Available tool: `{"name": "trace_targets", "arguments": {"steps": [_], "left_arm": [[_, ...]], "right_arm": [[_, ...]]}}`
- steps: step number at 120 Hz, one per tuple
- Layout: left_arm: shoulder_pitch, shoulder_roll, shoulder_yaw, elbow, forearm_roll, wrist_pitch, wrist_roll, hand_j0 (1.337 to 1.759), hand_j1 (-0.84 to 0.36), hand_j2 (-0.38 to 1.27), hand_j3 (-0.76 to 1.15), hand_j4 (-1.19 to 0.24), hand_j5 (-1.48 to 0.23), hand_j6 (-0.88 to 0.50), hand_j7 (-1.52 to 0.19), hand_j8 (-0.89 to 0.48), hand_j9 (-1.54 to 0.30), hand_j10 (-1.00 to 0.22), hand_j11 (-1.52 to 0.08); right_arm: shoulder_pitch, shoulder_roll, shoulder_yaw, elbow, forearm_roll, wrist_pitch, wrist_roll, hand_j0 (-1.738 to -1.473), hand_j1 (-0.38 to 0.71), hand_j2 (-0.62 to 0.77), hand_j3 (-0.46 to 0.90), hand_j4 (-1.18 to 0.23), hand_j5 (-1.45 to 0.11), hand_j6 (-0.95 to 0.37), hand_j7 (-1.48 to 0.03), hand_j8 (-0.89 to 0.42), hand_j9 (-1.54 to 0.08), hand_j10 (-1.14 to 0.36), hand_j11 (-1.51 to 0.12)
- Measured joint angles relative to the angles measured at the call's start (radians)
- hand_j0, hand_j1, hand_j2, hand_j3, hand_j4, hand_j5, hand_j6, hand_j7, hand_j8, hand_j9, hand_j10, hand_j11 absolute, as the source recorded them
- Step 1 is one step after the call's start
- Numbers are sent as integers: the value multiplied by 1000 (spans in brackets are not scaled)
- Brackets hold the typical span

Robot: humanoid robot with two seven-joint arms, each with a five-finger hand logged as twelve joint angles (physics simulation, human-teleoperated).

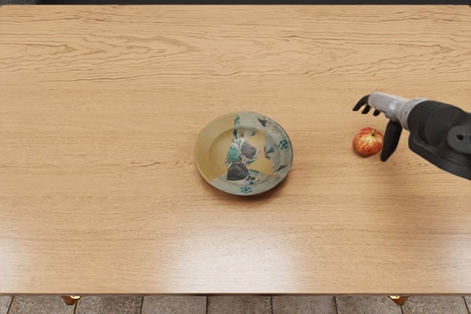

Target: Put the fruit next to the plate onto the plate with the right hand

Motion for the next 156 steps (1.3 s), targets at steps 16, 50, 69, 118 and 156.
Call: {"name": "trace_targets", "arguments": {"steps": [16, 50, 69, 118, 156], "left_arm": [[0, 0, 0, 0, 0, 0, 0, 1658, 349, 0, 0, 0, 0, 0, 0, 0, 0, 0, 0], [0, 0, 0, 0, 0, 0, 0, 1658, 349, 0, 0, 0, 0, 0, 0, 0, 0, 0, 0], [0, 0, 0, 0, 0, 0, 0, 1658, 349, 0, 0, 0, 0, 0, 0, 0, 0, 0, 0], [0, 0, 0, 0, 0, 0, 0, 1658, 349, 0, 0, 0, 0, 0, 0, 0, 0, 0, 0], [0, 0, 0, 0, 0, 0, 0, 1658, 349, 0, 0, 0, 0, 0, 0, 0, 0, 0, 0]], "right_arm": [[-14, 28, 0, -17, -9, -18, 0, -1658, -14, -53, 0, -285, -366, -287, -365, -286, -366, -284, -365], [-44, 66, -9, -47, -42, -64, 0, -1658, 2, -56, 0, -298, -383, -300, -382, -298, -383, -297, -383], [-48, 83, -22, -52, -58, -67, 0, -1658, -1, -55, 0, -295, -380, -297, -379, -296, -380, -295, -380], [-69, 105, -28, -66, -63, -68, 0, -1658, 36, -61, 0, -326, -420, -327, -420, -326, -420, -325, -420], [-69, 93, -28, -67, -63, -68, 0, -1658, 103, -72, 0, -381, -492, -382, -491, -381, -492, -380, -492]]}}
